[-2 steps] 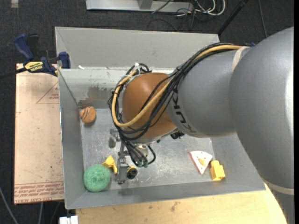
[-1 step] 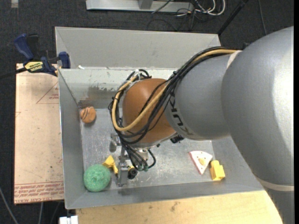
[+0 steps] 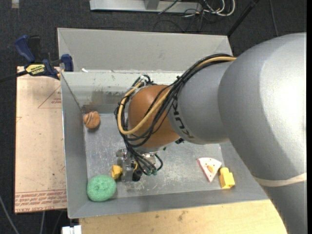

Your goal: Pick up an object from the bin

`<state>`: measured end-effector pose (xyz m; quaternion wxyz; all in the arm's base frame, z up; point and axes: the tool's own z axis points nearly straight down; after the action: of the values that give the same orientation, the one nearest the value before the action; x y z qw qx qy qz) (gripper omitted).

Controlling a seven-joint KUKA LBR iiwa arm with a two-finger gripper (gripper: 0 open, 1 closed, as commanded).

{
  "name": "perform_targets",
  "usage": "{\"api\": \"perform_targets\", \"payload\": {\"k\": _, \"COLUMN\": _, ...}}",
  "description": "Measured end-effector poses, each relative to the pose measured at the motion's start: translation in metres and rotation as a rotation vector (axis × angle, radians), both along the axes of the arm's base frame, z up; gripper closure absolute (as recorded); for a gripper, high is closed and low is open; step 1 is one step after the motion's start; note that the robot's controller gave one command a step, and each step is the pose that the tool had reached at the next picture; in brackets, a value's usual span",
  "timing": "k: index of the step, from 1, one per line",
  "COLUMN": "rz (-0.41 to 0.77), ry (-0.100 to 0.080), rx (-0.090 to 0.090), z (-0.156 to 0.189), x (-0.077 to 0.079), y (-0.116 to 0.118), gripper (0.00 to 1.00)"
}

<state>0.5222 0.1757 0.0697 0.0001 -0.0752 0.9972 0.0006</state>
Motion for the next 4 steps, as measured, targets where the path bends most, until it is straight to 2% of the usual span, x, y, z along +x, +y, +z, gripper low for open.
{"api": "perform_targets", "payload": {"k": 1, "rz": 0.0, "ry": 0.0, "rx": 0.0, "z": 0.0, "x": 0.0, "y": 0.0, "gripper": 1.0}}
{"api": "perform_targets", "payload": {"k": 2, "rz": 0.025, "ry": -0.001, "rx": 0.0, "z": 0.003, "x": 0.011, "y": 0.022, "gripper": 1.0}}
{"api": "perform_targets", "payload": {"k": 3, "rz": 0.045, "ry": -0.001, "rx": 0.002, "z": 0.01, "x": 0.029, "y": -0.003, "gripper": 1.0}}
{"api": "perform_targets", "payload": {"k": 4, "rz": 0.04, "ry": -0.001, "rx": -0.003, "z": 0.017, "x": 0.034, "y": -0.016, "gripper": 1.0}}
